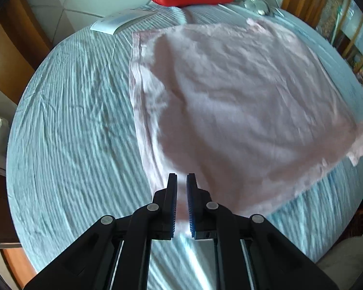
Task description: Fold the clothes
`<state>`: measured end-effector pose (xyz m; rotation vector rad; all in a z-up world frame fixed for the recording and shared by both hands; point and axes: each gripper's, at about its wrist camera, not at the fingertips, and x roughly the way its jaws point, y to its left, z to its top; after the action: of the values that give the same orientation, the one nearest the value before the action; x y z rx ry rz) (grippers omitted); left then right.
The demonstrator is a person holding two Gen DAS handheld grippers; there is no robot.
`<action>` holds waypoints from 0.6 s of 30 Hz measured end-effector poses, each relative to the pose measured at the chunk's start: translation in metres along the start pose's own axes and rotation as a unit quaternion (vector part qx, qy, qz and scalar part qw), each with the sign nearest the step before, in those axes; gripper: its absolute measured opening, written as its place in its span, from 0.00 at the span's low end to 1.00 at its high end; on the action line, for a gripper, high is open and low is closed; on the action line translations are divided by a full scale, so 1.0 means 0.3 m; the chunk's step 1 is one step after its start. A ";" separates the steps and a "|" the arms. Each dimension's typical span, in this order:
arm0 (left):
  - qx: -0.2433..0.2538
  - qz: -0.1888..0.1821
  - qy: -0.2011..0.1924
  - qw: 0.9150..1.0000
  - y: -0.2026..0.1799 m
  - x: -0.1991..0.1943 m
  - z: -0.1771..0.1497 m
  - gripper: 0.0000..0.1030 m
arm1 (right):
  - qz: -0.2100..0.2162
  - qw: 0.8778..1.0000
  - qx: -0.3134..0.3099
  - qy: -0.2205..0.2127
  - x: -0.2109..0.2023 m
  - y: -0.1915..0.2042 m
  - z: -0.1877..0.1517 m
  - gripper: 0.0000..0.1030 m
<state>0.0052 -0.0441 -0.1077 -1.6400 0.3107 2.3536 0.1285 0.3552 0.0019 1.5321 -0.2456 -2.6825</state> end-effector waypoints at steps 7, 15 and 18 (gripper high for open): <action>-0.005 -0.024 -0.022 0.999 0.115 0.005 0.050 0.10 | -0.012 0.999 -0.028 0.023 0.230 -0.020 0.219 0.01; -0.020 -0.015 0.009 1.000 0.142 -0.050 -0.159 0.40 | -0.007 0.999 -0.028 0.038 0.289 -0.049 0.247 0.01; -0.021 -0.012 0.015 1.000 0.128 -0.047 -0.202 0.42 | -0.007 0.999 -0.027 0.039 0.282 -0.055 0.239 0.01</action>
<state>0.0509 -0.1009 -0.1140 -1.6911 0.2466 2.3344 0.0244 0.3699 -0.0371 1.6248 -0.1590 -2.6097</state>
